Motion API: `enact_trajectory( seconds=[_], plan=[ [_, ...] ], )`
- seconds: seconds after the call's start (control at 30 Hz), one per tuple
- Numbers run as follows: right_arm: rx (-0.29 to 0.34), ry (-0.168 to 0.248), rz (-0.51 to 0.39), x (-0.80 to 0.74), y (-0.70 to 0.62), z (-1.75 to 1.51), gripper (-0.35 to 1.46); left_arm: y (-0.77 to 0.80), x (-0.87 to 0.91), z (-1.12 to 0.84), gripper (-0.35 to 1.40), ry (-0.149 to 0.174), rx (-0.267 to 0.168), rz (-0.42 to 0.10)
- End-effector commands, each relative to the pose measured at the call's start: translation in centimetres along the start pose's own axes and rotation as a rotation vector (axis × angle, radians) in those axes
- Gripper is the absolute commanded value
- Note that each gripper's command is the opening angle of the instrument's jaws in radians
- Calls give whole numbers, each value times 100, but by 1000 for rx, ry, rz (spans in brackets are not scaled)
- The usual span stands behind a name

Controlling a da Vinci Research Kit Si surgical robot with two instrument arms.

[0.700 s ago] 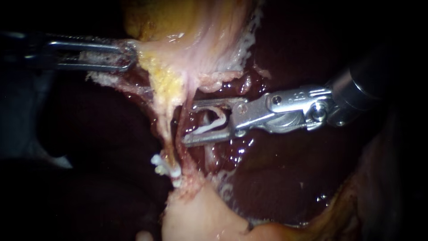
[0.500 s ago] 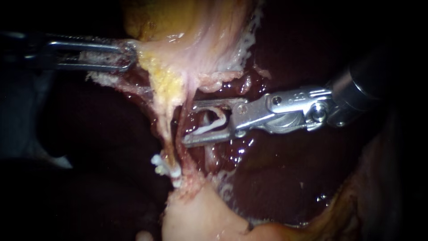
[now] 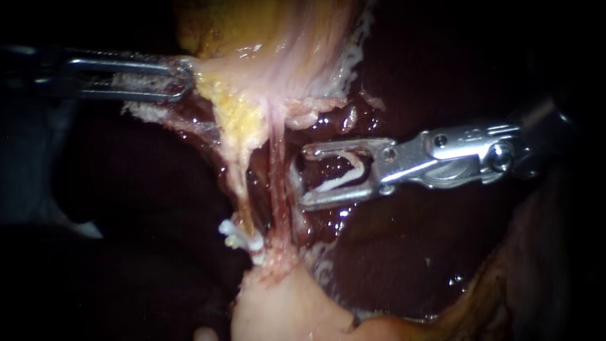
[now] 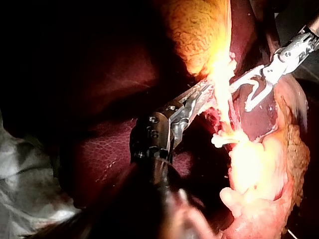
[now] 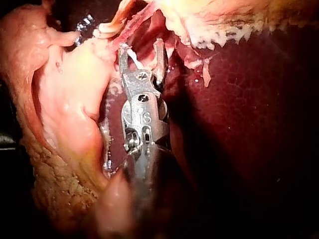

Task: Clipping third clip left tube

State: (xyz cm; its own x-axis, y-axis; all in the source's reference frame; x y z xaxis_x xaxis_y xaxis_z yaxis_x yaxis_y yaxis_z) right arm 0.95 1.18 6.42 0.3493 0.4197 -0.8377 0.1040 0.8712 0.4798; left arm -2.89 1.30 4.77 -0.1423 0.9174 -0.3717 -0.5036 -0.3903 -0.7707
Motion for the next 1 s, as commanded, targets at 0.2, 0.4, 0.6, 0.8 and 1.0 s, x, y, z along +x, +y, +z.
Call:
enact_trajectory(
  seconds=[0.2,0.4,0.6,0.8,1.0],
  plan=[
    [16,11,-1,5,-14,-10,45,0,0,0,-35,0,0,0],
    [54,40,-6,16,-32,-1,46,0,0,0,-35,0,0,0],
    [84,62,-1,26,-42,16,46,0,0,0,-35,0,0,0],
    [101,73,22,29,-45,36,46,0,0,0,-35,0,0,0],
    [100,70,31,19,-43,52,46,1,0,0,-35,0,0,0]
  ],
)
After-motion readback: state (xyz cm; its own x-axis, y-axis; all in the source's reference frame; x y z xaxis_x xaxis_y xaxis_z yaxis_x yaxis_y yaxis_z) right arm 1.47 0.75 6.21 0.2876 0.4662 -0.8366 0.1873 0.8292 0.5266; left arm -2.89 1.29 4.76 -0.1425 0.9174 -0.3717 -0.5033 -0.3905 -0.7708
